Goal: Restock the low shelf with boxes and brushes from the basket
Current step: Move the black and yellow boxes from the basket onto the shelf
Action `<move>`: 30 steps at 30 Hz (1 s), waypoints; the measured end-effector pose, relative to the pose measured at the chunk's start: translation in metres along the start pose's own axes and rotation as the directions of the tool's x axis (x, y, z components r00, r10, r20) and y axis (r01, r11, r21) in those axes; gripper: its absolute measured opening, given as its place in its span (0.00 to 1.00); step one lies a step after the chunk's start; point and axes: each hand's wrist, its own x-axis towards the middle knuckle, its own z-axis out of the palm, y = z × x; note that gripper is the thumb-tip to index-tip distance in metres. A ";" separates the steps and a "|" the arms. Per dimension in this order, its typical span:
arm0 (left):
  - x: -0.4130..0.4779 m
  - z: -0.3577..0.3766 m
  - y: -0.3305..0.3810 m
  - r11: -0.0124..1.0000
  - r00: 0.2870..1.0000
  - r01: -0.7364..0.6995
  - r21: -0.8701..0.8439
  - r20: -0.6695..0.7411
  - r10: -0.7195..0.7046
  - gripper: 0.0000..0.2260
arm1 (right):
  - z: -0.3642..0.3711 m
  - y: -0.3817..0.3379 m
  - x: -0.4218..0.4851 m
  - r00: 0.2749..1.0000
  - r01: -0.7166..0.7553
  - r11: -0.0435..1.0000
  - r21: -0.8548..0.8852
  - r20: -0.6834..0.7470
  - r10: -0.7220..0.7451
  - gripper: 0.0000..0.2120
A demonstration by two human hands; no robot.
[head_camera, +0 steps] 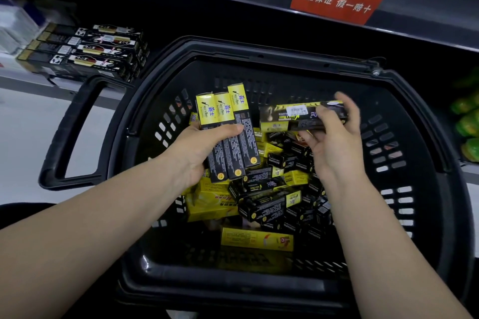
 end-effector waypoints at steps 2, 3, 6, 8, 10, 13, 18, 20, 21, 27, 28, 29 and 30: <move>0.000 0.002 0.000 1.000 1.000 0.015 -0.024 0.004 -0.015 0.25 | 0.004 0.001 -0.002 0.994 -0.102 0.984 0.149 -0.012 0.105 0.13; 0.000 0.002 0.001 0.999 1.000 0.021 -0.041 0.004 -0.021 0.25 | 0.006 0.001 -0.004 0.989 -0.142 0.972 0.189 -0.021 0.148 0.11; 0.001 0.005 0.003 0.996 1.000 0.015 -0.089 0.003 -0.015 0.26 | 0.010 0.003 -0.010 0.973 -0.227 0.957 0.182 -0.006 0.232 0.10; 0.002 0.010 0.005 0.992 1.000 0.011 -0.126 0.008 -0.010 0.29 | 0.013 0.005 -0.015 0.968 -0.247 0.963 0.110 0.060 0.242 0.13; 0.004 0.017 0.006 0.987 1.000 0.012 -0.158 0.021 -0.009 0.33 | 0.016 0.007 -0.018 0.963 -0.242 0.970 -0.002 0.120 0.240 0.16; 0.010 0.027 0.005 0.990 0.999 -0.009 -0.138 0.038 0.015 0.34 | 0.013 0.011 -0.017 0.964 -0.184 0.964 -0.189 0.154 0.215 0.17; 0.020 0.033 -0.002 1.000 0.996 -0.030 0.004 0.082 0.030 0.30 | 0.003 0.020 -0.010 0.980 -0.123 0.936 -0.329 0.110 0.168 0.13; 0.025 0.031 -0.003 0.999 0.996 -0.010 0.038 0.088 0.007 0.31 | 0.002 0.026 -0.009 0.979 -0.127 0.938 -0.323 0.110 0.170 0.11; 0.028 0.030 -0.002 0.999 0.996 0.000 0.053 0.092 -0.005 0.31 | 0.002 0.030 -0.008 0.979 -0.124 0.934 -0.336 0.112 0.170 0.10; 0.031 0.029 -0.002 0.990 0.999 0.013 0.140 0.046 -0.019 0.31 | -0.001 0.048 -0.016 0.947 -0.124 0.876 -0.466 0.207 0.244 0.18; 0.030 0.030 -0.003 0.990 0.999 0.016 0.138 0.036 -0.022 0.31 | -0.002 0.048 -0.016 0.944 -0.132 0.867 -0.480 0.207 0.258 0.20; 0.030 0.032 -0.004 0.991 0.999 0.022 0.135 0.034 -0.027 0.30 | -0.004 0.048 -0.016 0.943 -0.133 0.860 -0.492 0.205 0.263 0.20; 0.029 0.035 -0.005 0.991 0.999 0.032 0.129 0.035 -0.037 0.28 | -0.007 0.047 -0.015 0.944 -0.134 0.859 -0.495 0.200 0.263 0.21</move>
